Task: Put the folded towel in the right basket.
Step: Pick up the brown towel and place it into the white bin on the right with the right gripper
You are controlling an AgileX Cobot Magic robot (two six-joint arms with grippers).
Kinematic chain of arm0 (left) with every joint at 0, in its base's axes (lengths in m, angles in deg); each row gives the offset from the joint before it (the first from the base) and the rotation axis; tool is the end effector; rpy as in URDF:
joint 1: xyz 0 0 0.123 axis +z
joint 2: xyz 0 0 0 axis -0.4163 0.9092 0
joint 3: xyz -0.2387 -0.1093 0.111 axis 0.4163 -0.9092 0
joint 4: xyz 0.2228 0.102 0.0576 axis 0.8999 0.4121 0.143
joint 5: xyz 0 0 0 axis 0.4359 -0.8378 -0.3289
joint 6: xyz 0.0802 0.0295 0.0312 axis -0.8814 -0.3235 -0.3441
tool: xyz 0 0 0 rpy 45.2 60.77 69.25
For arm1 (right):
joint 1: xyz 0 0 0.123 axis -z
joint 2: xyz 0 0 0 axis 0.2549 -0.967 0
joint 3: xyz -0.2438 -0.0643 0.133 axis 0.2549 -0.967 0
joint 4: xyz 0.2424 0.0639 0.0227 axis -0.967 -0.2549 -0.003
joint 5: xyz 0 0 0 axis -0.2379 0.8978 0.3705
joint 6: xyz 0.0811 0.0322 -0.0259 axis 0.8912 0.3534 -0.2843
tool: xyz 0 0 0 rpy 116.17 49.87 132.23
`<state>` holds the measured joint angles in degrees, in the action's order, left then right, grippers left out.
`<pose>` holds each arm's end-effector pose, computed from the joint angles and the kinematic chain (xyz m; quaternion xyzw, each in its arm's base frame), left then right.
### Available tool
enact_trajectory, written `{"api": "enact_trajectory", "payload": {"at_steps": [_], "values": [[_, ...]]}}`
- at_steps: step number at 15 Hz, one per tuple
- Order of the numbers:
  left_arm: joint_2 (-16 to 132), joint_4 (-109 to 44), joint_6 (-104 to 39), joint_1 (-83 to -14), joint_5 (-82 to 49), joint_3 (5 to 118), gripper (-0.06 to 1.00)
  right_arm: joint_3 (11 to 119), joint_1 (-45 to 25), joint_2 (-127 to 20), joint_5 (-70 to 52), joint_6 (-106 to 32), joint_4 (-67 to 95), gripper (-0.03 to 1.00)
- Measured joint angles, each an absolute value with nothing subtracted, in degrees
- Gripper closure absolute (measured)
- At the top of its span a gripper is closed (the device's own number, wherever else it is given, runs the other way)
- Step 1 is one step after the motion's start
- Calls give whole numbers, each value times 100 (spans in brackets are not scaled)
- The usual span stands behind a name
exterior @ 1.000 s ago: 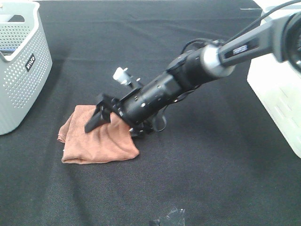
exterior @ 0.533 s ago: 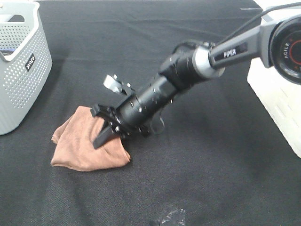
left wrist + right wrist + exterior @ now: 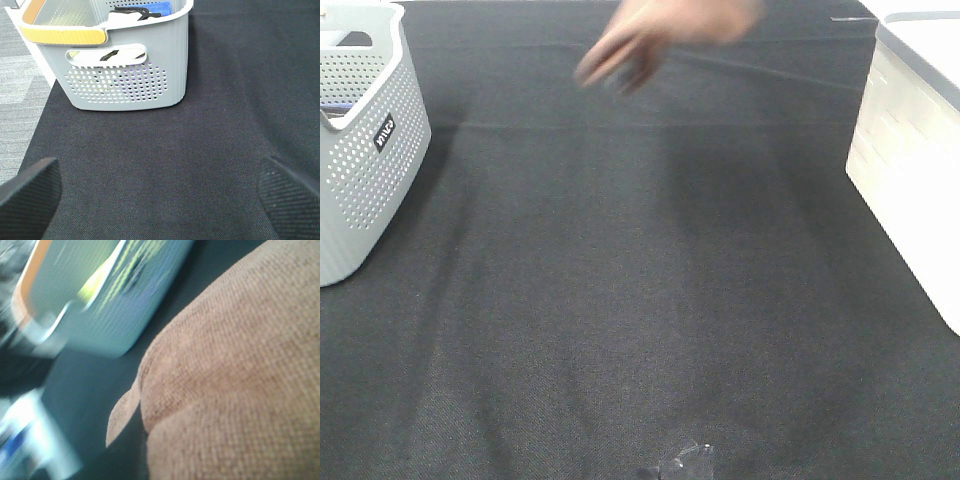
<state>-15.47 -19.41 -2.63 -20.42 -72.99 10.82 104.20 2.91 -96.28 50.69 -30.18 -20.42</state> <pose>-0.0066 -0.0005 0.2804 -0.0030 0.8472 0.0369 0.5300 0.4253 0.1475 0.3585 -0.1756 0.8862 0.3490 0.2489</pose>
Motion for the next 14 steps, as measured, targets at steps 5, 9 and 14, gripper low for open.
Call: {"api": "enact_trajectory", "payload": {"at_steps": [5,9,14], "values": [[-1547,-1941,-263,-2042,-7299,1082,-4,10758,2050,-8488,5115,-2296,-48,86],[-1547,-1941,-263,-2042,-7299,1082,-4,10219,3230,-8608,5189,-2027,1081,86],[-1547,-1941,-263,-2042,-7299,1082,-4,9950,3276,-9433,5189,-1890,1092,80]]}}
